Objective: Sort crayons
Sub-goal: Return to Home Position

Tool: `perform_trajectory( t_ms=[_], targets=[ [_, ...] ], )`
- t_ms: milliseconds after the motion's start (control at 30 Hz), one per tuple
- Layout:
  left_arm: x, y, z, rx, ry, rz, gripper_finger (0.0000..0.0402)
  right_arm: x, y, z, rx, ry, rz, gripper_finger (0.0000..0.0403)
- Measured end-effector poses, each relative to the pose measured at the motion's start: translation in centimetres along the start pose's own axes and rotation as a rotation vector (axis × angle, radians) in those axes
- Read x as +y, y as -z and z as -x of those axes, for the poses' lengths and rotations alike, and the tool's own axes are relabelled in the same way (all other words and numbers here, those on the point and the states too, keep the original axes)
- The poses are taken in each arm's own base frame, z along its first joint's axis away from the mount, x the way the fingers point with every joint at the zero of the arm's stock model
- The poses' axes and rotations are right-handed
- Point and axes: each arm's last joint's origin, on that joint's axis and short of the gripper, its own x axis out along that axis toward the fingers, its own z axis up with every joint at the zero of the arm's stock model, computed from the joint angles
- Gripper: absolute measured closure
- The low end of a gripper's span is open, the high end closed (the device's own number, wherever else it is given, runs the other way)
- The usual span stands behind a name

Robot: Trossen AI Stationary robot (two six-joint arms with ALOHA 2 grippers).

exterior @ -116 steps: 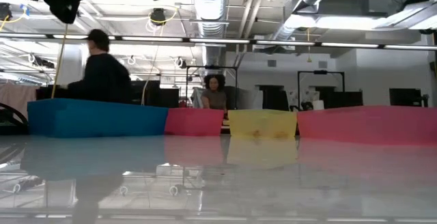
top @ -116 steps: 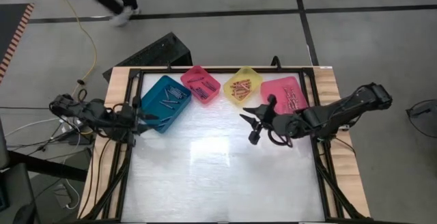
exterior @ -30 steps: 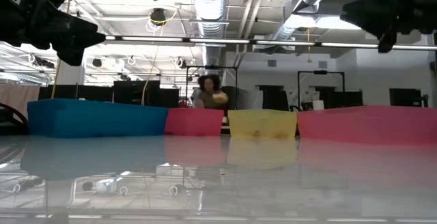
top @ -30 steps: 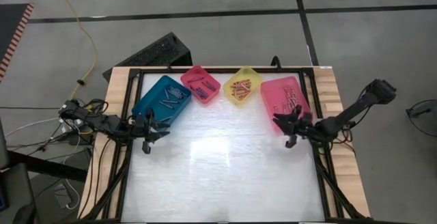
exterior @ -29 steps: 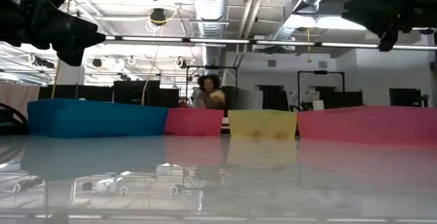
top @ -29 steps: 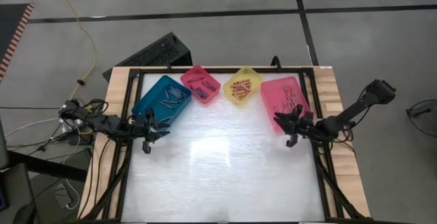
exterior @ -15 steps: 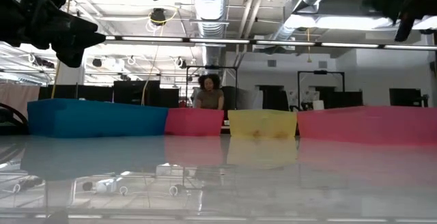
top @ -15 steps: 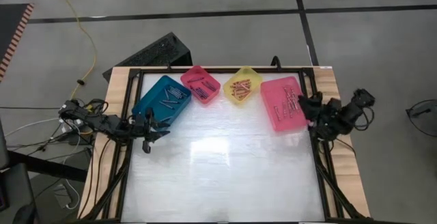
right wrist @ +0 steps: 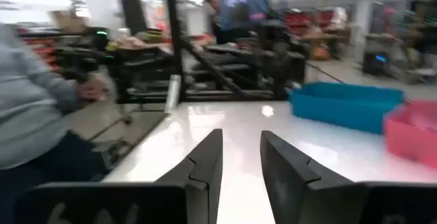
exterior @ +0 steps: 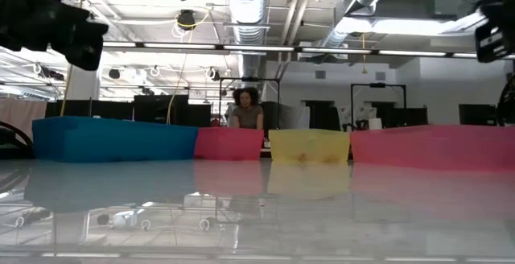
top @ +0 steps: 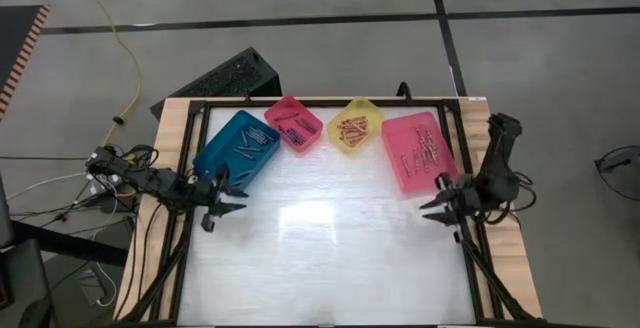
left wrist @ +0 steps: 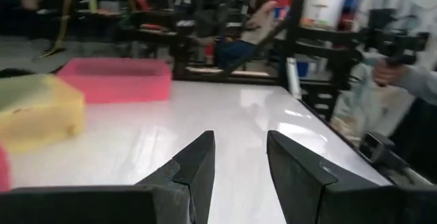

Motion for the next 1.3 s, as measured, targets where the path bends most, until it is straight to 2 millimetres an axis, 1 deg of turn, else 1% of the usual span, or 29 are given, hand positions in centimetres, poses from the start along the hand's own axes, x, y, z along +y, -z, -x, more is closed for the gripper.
perform_trajectory(
  t_ms=[100, 200, 267, 333, 400, 467, 533, 633, 700, 867, 967, 1067, 1133, 1200, 1300],
  targets=[
    [-0.2, -0.1, 0.0, -0.011, 0.055, -0.040, 0.0278, -0.2, 0.4, 0.0, 0.028, 0.059, -0.038, 0.0290],
    [-0.1, -0.1, 0.0, -0.012, 0.038, -0.098, 0.0278, -0.4, 0.3, -0.3, 0.021, 0.073, -0.011, 0.0290],
    [0.0, -0.1, 0.0, -0.015, -0.001, -0.106, 0.0278, -0.5, 0.2, -0.5, 0.004, 0.037, 0.018, 0.0290],
    [0.0, -0.2, 0.0, -0.016, -0.008, -0.104, 0.0278, -0.5, -0.1, -0.7, -0.027, -0.037, 0.051, 0.0290],
    [-0.1, -0.1, 0.0, -0.013, 0.031, -0.098, 0.0278, -0.5, -0.4, -0.9, -0.068, -0.127, 0.104, 0.0290],
    [-0.2, -0.1, 0.0, -0.011, 0.078, -0.095, 0.0278, -0.7, -0.6, -1.1, -0.105, -0.165, 0.169, 0.0290],
    [-0.3, -0.2, 0.0, -0.016, 0.094, -0.105, 0.0278, -1.3, -0.7, -1.4, -0.115, -0.110, 0.212, 0.0290],
    [-0.2, -0.3, 0.0, -0.035, 0.065, -0.138, 0.0278, -2.4, -0.7, -1.9, -0.104, 0.028, 0.223, 0.0290],
    [-0.2, -0.4, 0.0, -0.037, 0.044, -0.164, 0.0278, -3.1, -0.6, -2.1, -0.094, 0.067, 0.219, 0.0290],
    [0.0, 0.1, 0.0, 0.007, 0.012, -0.173, 0.0278, -4.7, 0.5, -2.4, 0.011, 0.203, 0.139, 0.0290],
    [0.0, 0.2, 0.0, 0.017, -0.003, -0.135, 0.0278, -5.4, 0.4, -2.4, 0.007, 0.281, 0.113, 0.0290],
    [0.1, 0.1, 0.0, 0.014, -0.027, -0.151, 0.0278, -5.9, 0.4, -2.5, 0.011, 0.275, 0.130, 0.0290],
    [0.2, 0.0, 0.1, 0.010, -0.077, -0.128, 0.0278, -6.0, 0.4, -2.5, 0.012, 0.231, 0.135, 0.0290],
    [0.3, -0.1, 0.2, 0.022, -0.086, -0.119, 0.0278, -6.0, 0.6, -2.5, 0.031, 0.192, 0.141, 0.0290],
    [0.3, -0.1, 0.2, 0.028, -0.099, -0.138, 0.0278, -6.2, 0.7, -2.5, 0.041, 0.201, 0.147, 0.0290]
  ],
)
